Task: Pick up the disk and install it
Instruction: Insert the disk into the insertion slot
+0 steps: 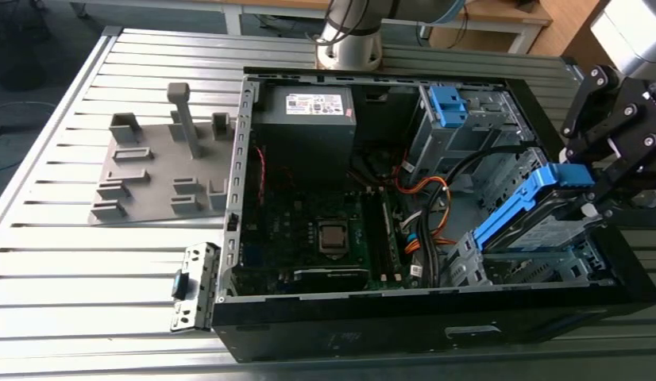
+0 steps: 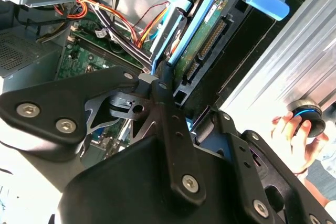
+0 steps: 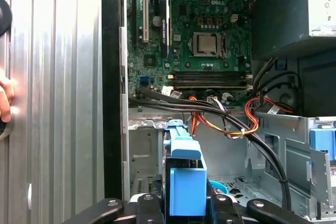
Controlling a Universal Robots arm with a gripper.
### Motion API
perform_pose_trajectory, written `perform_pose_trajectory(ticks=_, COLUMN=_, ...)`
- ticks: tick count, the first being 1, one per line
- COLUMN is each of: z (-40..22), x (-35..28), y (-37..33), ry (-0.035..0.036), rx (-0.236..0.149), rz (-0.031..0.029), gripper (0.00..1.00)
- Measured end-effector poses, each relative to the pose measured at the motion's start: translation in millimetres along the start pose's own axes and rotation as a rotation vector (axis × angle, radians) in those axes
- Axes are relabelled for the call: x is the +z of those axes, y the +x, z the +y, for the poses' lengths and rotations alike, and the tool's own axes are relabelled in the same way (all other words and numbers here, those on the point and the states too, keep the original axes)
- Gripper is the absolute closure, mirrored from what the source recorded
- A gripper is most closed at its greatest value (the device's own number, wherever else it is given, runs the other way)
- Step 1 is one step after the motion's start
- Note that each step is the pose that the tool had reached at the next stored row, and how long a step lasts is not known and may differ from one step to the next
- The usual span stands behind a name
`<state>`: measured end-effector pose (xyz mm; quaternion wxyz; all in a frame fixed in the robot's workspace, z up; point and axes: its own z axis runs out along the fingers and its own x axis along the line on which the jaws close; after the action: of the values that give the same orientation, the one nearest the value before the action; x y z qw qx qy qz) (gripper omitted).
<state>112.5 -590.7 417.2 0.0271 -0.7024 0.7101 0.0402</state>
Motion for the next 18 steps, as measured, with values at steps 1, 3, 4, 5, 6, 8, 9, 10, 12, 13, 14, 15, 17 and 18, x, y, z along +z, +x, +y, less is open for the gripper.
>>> perform_pose_trajectory(ticks=1, z=0.0, x=0.3, y=0.0, ry=0.0000, rx=0.000, rz=0.0000, gripper=0.64)
perform_pose_trajectory(ticks=3, z=0.0, x=1.2, y=0.1, ry=0.0000, rx=0.000, rz=0.0000, gripper=0.64)
perform_pose_trajectory(ticks=4, z=0.0, x=1.9, y=0.2, ry=0.0000, rx=0.000, rz=0.0000, gripper=0.64)
perform_pose_trajectory(ticks=5, z=-0.1, x=2.7, y=0.2, ry=0.0000, rx=0.000, rz=0.0000, gripper=0.64)
perform_pose_trajectory(ticks=6, z=-0.1, x=3.4, y=0.3, ry=0.0000, rx=0.000, rz=0.0000, gripper=0.64)
perform_pose_trajectory(ticks=8, z=-0.1, x=4.6, y=0.4, ry=0.0000, rx=0.000, rz=0.0000, gripper=0.64)
perform_pose_trajectory(ticks=9, z=-0.1, x=5.1, y=0.5, ry=0.0000, rx=0.000, rz=0.0000, gripper=0.64)
perform_pose_trajectory(ticks=10, z=-0.1, x=5.6, y=0.5, ry=0.0000, rx=0.000, rz=0.0001, gripper=0.64)
perform_pose_trajectory(ticks=12, z=-0.1, x=6.7, y=0.6, ry=0.0000, rx=0.000, rz=0.0001, gripper=0.64)
perform_pose_trajectory(ticks=13, z=-0.1, x=7.2, y=0.7, ry=0.0000, rx=0.000, rz=0.0001, gripper=0.64)
perform_pose_trajectory(ticks=14, z=-0.1, x=7.9, y=0.7, ry=0.0000, rx=0.000, rz=0.0001, gripper=0.64)
perform_pose_trajectory(ticks=15, z=-0.2, x=8.5, y=0.8, ry=0.0000, rx=0.000, rz=0.0001, gripper=0.64)
perform_pose_trajectory(ticks=17, z=-0.2, x=9.9, y=0.9, ry=0.0000, rx=0.000, rz=0.0001, gripper=0.64)
perform_pose_trajectory(ticks=18, z=-0.2, x=10.6, y=1.0, ry=0.0000, rx=0.000, rz=0.0000, gripper=0.64)
